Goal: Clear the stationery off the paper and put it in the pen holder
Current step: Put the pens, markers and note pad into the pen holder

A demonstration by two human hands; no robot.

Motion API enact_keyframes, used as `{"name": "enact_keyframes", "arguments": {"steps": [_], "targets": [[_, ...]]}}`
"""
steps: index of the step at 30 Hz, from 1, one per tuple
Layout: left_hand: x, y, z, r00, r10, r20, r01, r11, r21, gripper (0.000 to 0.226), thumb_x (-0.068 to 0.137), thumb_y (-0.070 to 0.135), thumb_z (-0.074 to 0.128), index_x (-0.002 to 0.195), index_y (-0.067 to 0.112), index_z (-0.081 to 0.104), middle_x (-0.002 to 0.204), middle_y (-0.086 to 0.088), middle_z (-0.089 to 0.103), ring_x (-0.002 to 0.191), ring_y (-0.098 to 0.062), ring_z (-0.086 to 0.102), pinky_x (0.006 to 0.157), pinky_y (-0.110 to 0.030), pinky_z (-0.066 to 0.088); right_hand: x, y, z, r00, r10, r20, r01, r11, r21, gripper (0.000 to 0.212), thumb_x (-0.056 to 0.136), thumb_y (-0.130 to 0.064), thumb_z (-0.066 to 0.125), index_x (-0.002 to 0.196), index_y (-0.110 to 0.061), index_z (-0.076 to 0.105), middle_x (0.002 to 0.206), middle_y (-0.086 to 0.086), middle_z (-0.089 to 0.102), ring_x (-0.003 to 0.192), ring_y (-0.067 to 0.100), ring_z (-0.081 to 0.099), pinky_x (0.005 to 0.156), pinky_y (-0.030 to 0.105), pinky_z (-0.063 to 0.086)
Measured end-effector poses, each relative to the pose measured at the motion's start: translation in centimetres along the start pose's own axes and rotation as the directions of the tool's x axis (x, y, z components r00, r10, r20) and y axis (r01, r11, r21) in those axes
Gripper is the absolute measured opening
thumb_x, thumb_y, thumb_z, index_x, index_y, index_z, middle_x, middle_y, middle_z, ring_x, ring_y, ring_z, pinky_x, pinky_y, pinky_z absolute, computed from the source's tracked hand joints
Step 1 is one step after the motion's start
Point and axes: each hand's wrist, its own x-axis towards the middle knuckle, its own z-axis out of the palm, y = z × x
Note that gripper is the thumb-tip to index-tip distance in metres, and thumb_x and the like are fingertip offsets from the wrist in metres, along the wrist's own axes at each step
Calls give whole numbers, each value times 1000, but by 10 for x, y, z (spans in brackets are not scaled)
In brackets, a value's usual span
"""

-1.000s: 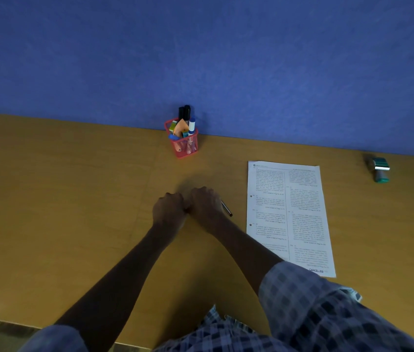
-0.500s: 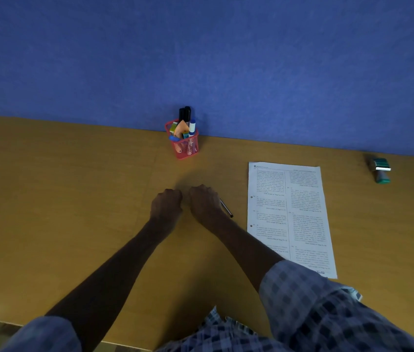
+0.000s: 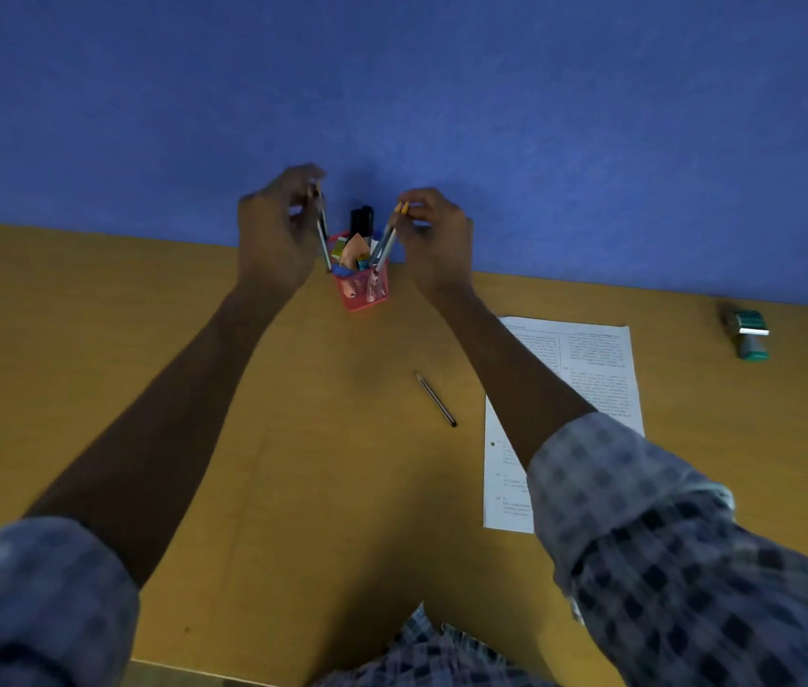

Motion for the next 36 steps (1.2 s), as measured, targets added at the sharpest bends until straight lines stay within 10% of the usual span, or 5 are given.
{"name": "enact_keyframes", "arguments": {"steps": [9,25,36], "targets": [[12,-7,35,989,58,137,-74,991,112,17,88,10,54,101,6,64,87,-10,69,82,-21,68,78,-36,57,13,8,32,983,-94,157,126,970,-210,10,90,-8,59,96,-2,63,84,16,70,82,33,68,70,48,54],[-13,-36,44,890,-48,453,-169,888,427,27,93,17,51,91,1,71,87,-23,70,81,-41,65,66,-39,49,10,35,35,889,-134,439,381,747,-545,26,95,-29,57,98,-10,75,127,7,54,116,25,49,91,38,43],[-31,-44,31,973,-4,230,-83,927,366,40,88,30,59,120,7,60,110,-14,67,107,-33,56,79,-40,49,-37,62,0,966,-180,184,246,859,-449,18,91,-17,57,98,-5,68,98,10,65,86,24,64,69,31,51]]}}
